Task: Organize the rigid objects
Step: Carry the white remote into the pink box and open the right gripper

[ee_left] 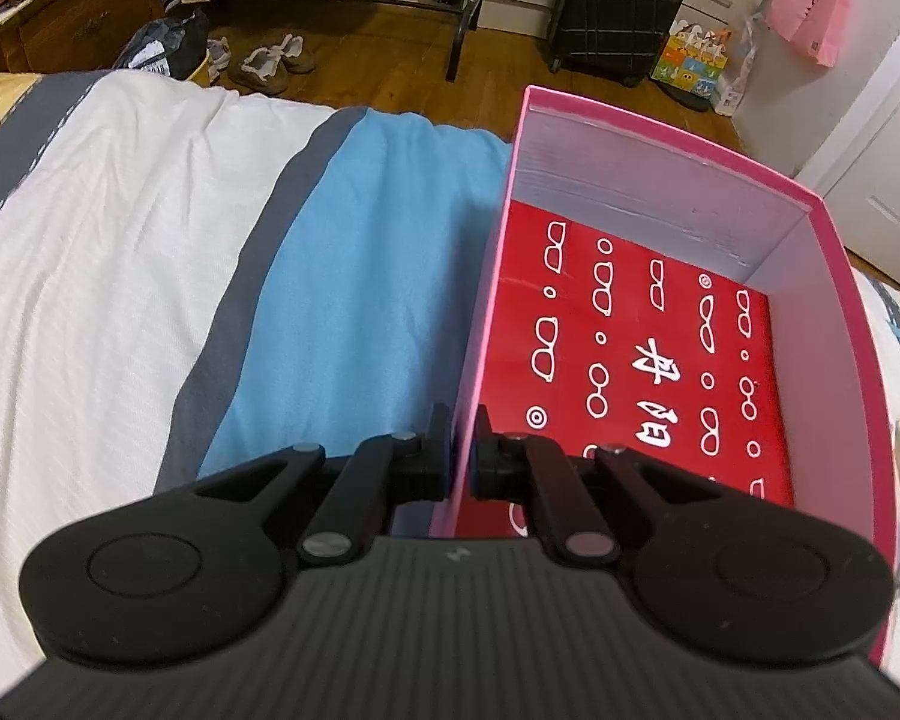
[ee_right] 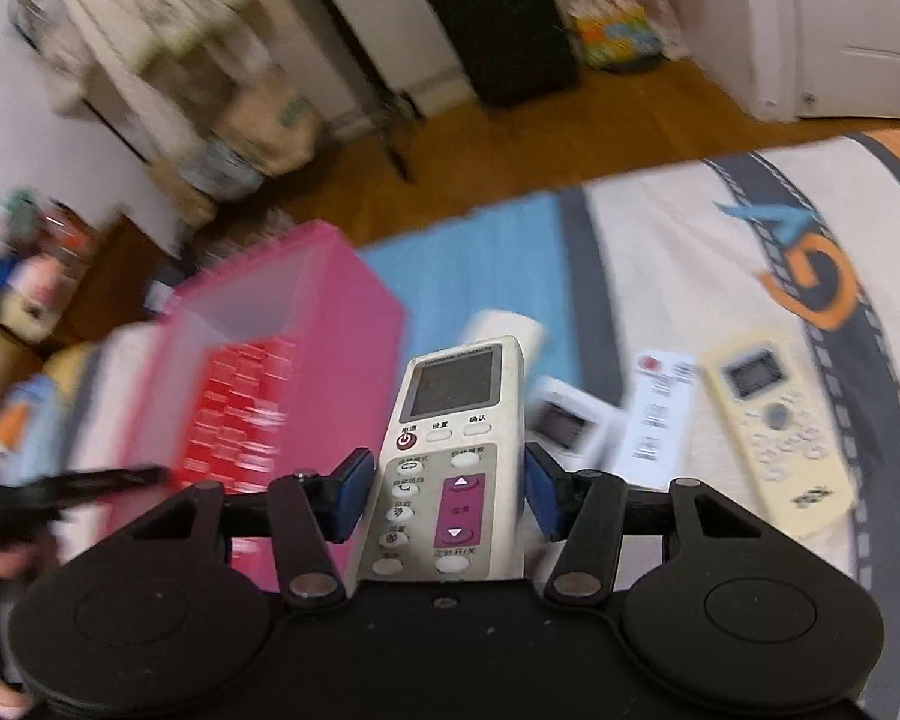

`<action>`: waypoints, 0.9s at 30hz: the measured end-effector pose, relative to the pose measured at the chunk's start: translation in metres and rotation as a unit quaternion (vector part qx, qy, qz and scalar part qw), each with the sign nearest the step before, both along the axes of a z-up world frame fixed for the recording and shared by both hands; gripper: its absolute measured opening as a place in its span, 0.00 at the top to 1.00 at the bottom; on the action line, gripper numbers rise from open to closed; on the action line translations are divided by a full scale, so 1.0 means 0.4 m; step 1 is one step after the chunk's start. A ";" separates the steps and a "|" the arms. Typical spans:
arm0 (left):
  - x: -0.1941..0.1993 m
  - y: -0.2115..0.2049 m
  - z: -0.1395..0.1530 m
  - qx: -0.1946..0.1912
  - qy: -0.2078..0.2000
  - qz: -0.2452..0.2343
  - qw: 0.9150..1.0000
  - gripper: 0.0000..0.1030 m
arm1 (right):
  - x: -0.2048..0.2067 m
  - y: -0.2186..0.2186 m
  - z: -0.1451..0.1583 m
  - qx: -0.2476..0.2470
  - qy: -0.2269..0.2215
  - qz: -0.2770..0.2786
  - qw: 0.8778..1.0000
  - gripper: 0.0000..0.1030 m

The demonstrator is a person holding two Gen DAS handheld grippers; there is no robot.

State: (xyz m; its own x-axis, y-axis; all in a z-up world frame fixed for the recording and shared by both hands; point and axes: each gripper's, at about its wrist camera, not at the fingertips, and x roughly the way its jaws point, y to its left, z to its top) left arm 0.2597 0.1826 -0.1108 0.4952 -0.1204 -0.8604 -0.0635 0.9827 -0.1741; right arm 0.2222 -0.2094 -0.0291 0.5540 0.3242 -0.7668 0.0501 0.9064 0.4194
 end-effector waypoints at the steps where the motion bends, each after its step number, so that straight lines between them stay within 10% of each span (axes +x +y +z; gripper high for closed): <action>1: 0.000 0.002 -0.001 0.000 0.001 0.001 1.000 0.95 | -0.002 0.018 0.021 0.016 -0.009 0.012 1.000 0.43; 12: -0.009 0.000 0.001 0.002 -0.008 -0.010 1.000 0.96 | 0.215 0.338 -0.027 0.096 0.074 0.088 0.989 0.43; 17: -0.009 0.003 0.001 0.001 -0.006 -0.014 1.000 0.96 | 0.289 0.454 -0.123 0.030 0.090 0.071 0.993 0.43; 27: -0.008 0.008 -0.002 -0.004 -0.002 -0.018 1.000 0.96 | 0.362 0.493 -0.247 0.063 0.142 0.041 0.987 0.44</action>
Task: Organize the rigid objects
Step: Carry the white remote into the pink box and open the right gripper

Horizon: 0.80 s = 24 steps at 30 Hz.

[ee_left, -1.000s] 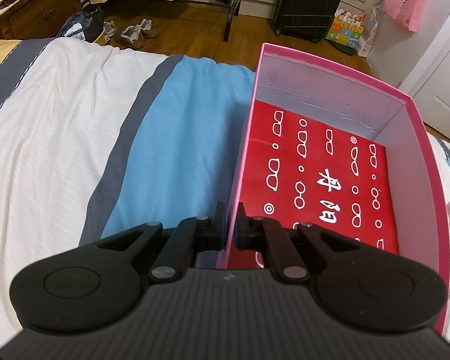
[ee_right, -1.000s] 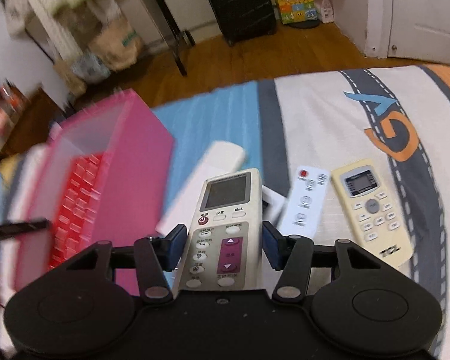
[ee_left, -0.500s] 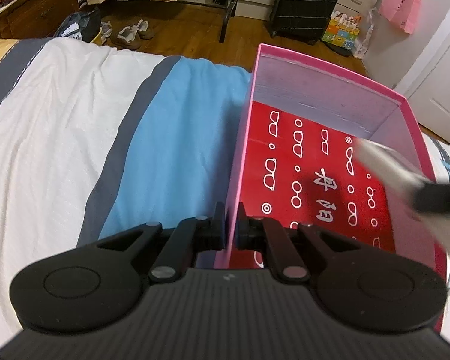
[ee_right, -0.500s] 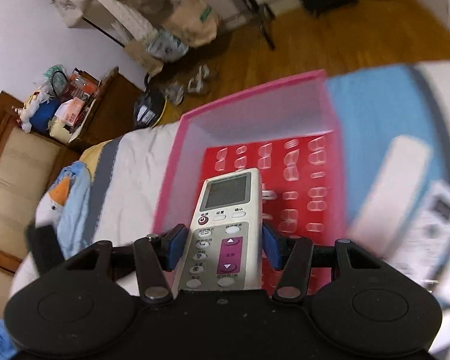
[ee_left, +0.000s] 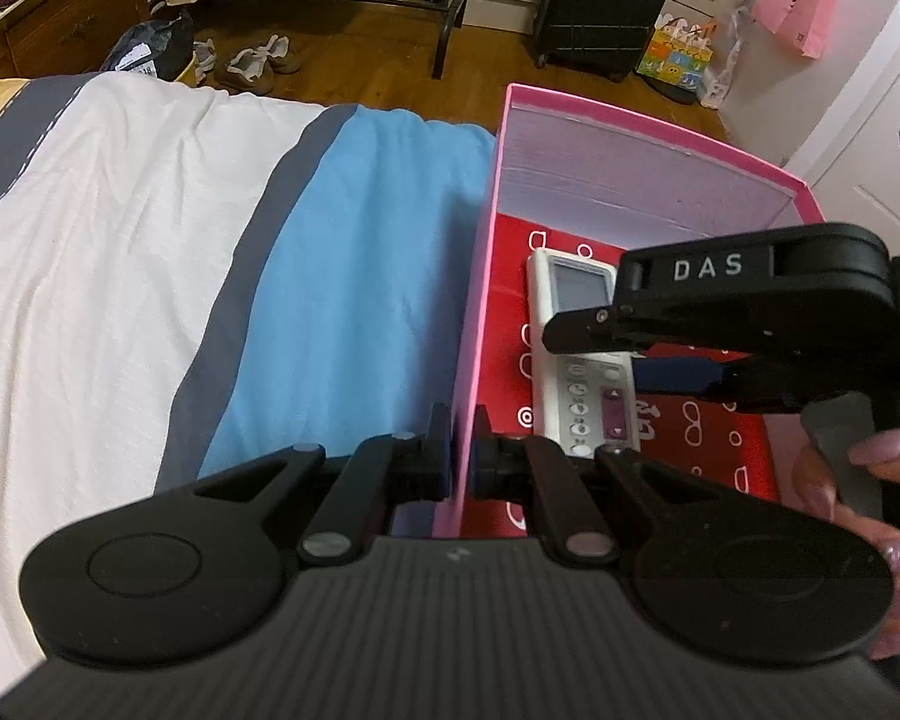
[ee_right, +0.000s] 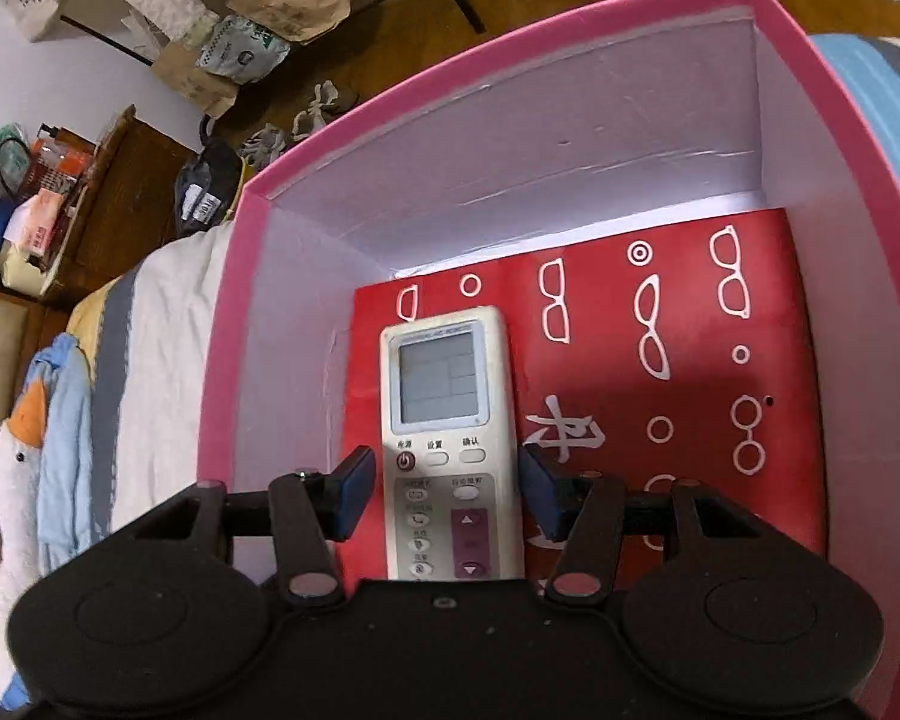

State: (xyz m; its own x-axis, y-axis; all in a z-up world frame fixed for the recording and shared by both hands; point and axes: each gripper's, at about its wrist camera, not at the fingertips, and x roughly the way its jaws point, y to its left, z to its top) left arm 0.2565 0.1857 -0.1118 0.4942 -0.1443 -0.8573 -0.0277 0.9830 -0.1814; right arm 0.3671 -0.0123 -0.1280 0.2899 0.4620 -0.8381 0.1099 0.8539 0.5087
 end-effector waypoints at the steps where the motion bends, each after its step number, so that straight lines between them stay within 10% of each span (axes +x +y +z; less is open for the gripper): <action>1: 0.001 -0.001 0.000 0.001 0.000 0.000 1.000 0.96 | 0.002 -0.002 -0.003 0.004 0.002 -0.003 1.000 0.47; 8: 0.001 -0.002 0.000 0.005 -0.001 0.000 1.000 0.96 | -0.028 -0.016 0.003 0.003 -0.005 0.010 1.000 0.55; 19: -0.004 -0.003 0.009 0.009 -0.003 0.002 1.000 0.96 | -0.239 -0.169 0.333 -0.093 -0.167 0.167 0.967 0.31; 24: -0.005 -0.003 0.009 0.009 0.000 0.007 1.000 0.96 | -0.328 -0.293 0.378 -0.162 -0.172 0.202 0.951 0.30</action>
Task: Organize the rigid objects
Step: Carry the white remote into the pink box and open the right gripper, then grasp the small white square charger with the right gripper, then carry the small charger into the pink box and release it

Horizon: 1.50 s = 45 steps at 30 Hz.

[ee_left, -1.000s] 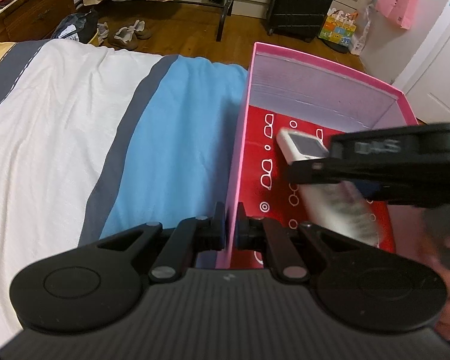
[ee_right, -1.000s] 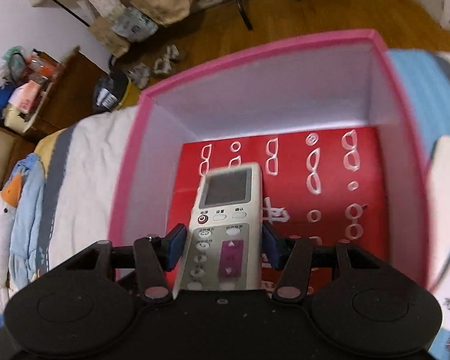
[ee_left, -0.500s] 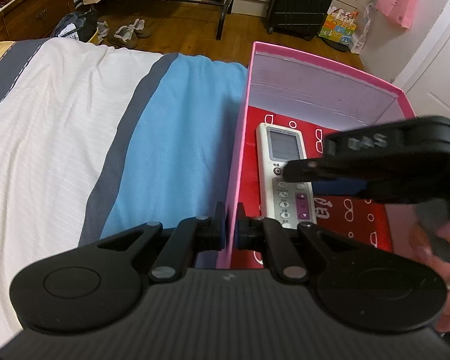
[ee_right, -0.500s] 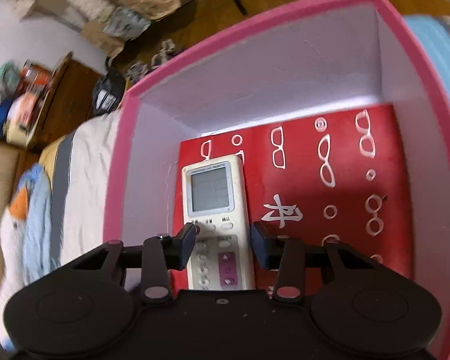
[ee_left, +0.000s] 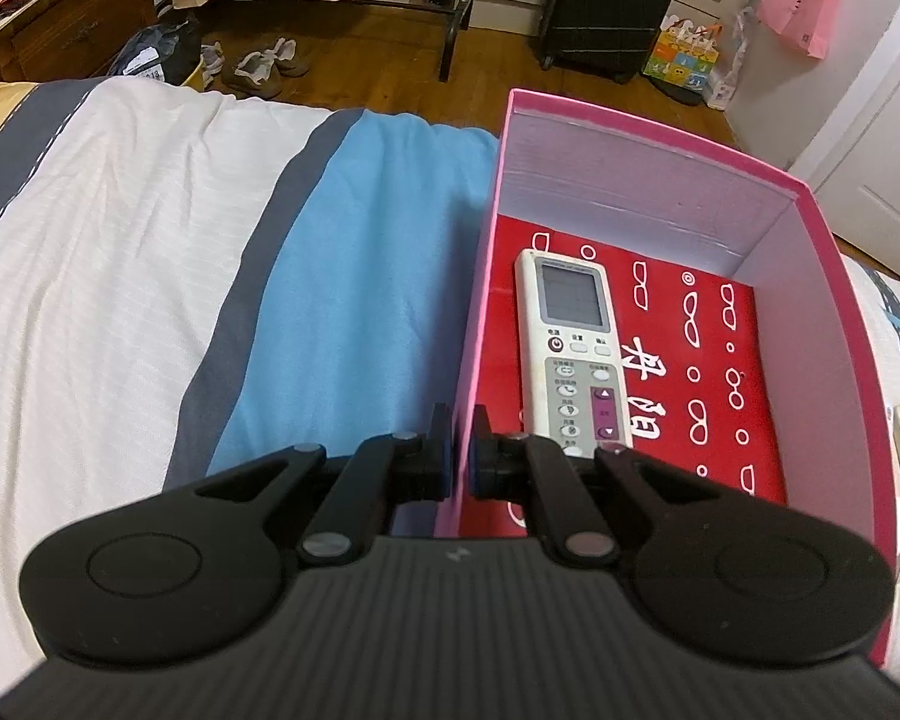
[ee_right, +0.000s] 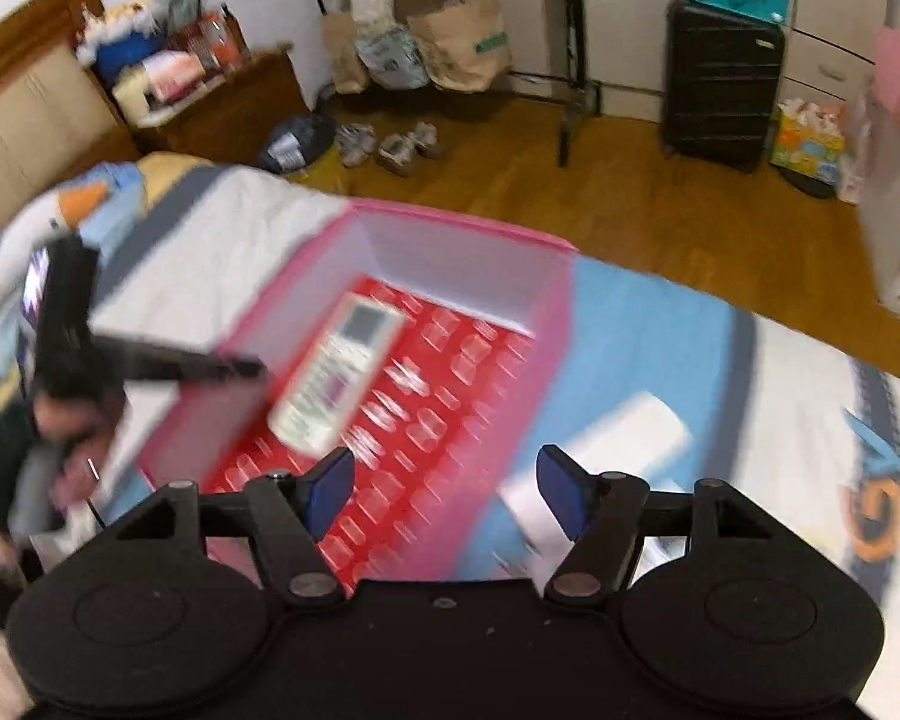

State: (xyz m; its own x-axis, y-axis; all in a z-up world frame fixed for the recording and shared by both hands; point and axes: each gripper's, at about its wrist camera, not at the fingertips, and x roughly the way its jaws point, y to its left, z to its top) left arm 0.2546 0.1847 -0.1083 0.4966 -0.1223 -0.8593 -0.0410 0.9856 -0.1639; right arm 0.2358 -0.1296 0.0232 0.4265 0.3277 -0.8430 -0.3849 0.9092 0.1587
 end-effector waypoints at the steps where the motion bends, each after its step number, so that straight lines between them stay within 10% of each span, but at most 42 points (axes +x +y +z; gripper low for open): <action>1: 0.001 0.000 0.000 0.001 0.000 0.001 1.000 0.96 | -0.013 -0.028 -0.008 -0.008 0.007 -0.001 1.000 0.30; 12: 0.001 -0.012 0.002 0.016 0.000 0.000 1.000 0.96 | -0.110 -0.167 -0.220 -0.065 0.113 0.000 0.991 0.31; 17: 0.003 -0.008 0.000 0.017 0.002 -0.002 1.000 0.96 | -0.092 -0.128 -0.286 -0.121 0.113 -0.007 0.986 0.31; 19: 0.007 -0.007 -0.004 0.017 0.006 -0.001 1.000 0.96 | -0.101 -0.121 -0.286 -0.134 0.105 0.007 0.985 0.53; 28: 0.008 -0.008 -0.009 0.016 0.007 -0.001 1.000 0.96 | -0.110 -0.117 -0.309 -0.148 0.101 -0.008 0.984 0.54; 35: 0.004 -0.011 -0.015 0.011 0.006 0.001 1.000 0.96 | -0.145 -0.115 -0.238 -0.129 0.037 -0.029 0.990 0.55; 45: 0.004 -0.003 -0.016 0.004 0.007 -0.001 1.000 0.96 | -0.177 -0.029 -0.033 0.046 -0.034 -0.020 0.998 0.55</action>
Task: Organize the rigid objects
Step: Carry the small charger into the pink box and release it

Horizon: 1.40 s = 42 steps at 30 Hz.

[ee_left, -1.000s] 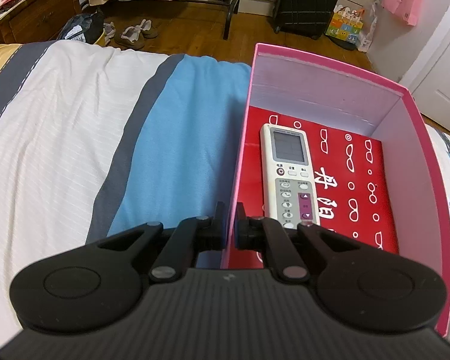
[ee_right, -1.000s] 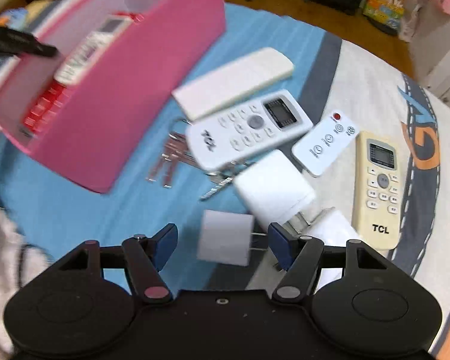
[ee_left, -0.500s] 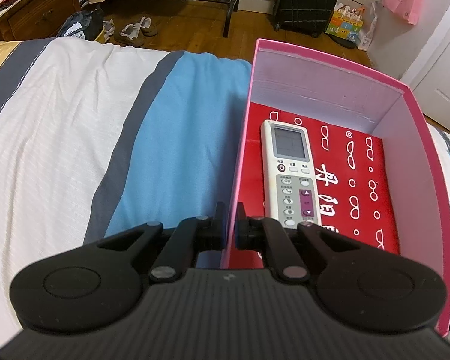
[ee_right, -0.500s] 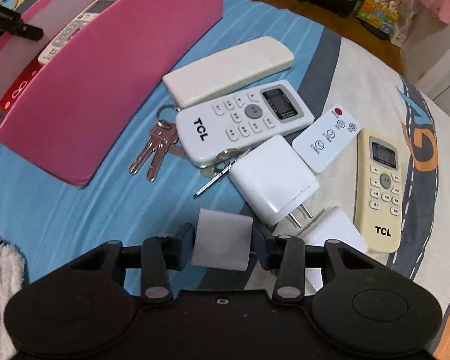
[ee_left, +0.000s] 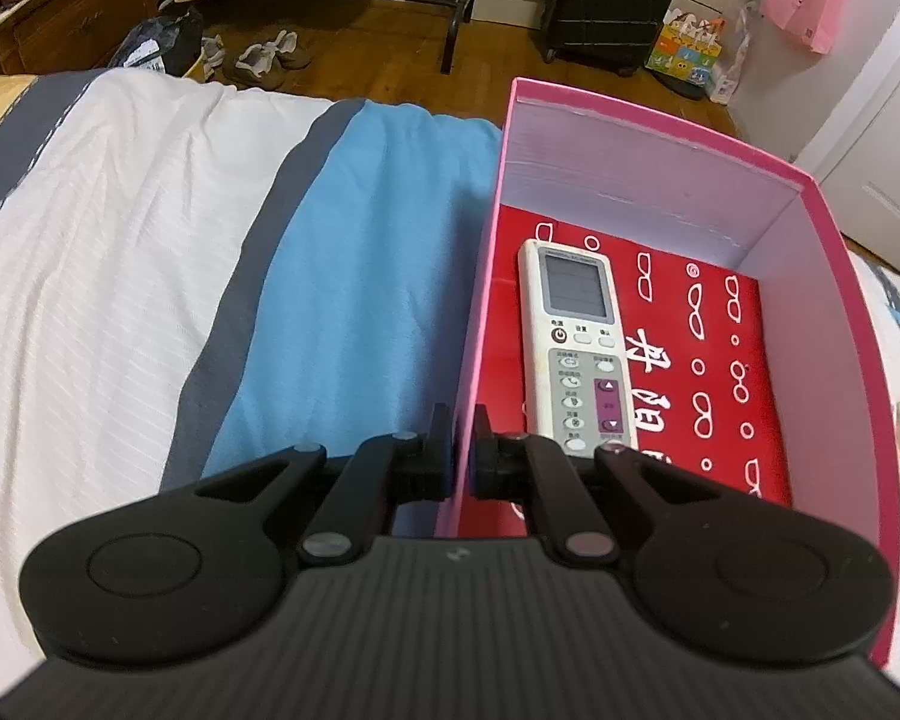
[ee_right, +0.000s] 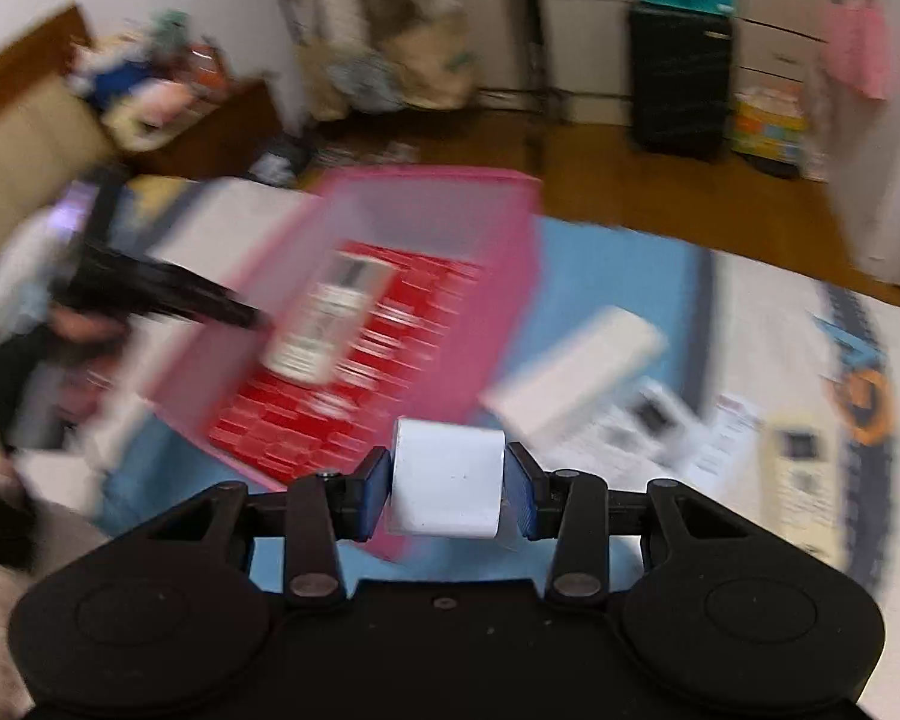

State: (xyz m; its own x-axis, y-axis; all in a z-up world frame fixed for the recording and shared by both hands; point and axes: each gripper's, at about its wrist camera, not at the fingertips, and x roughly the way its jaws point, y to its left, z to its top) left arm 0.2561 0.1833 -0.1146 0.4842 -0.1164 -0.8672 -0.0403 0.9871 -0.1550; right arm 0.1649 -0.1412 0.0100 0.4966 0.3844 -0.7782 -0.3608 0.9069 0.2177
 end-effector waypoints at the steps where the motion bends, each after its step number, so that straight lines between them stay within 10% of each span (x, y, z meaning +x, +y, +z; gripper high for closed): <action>1: 0.000 0.001 0.000 -0.002 0.001 0.000 1.000 0.96 | -0.003 0.043 0.012 0.016 -0.002 0.022 1.000 0.55; 8: -0.001 0.016 -0.003 -0.017 -0.001 -0.003 1.000 0.95 | 0.076 0.289 -0.046 0.022 0.030 0.082 0.996 0.55; 22: 0.001 0.042 -0.013 -0.050 0.008 0.010 0.999 0.94 | 0.183 0.396 -0.333 0.104 0.180 -0.048 0.977 0.54; 38: 0.003 0.038 -0.008 -0.045 0.010 0.010 0.999 0.94 | 0.071 0.165 0.005 0.005 -0.043 -0.006 0.999 0.27; 42: 0.003 0.038 -0.009 -0.040 0.010 0.010 0.999 0.94 | 0.075 0.066 0.046 -0.039 -0.029 -0.028 0.998 0.27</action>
State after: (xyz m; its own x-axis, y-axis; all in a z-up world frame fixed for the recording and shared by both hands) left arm 0.2575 0.1987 -0.1181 0.4696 -0.1761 -0.8652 -0.0635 0.9706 -0.2320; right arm 0.1948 -0.1147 0.0285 0.5613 0.2933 -0.7739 -0.3186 0.9396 0.1250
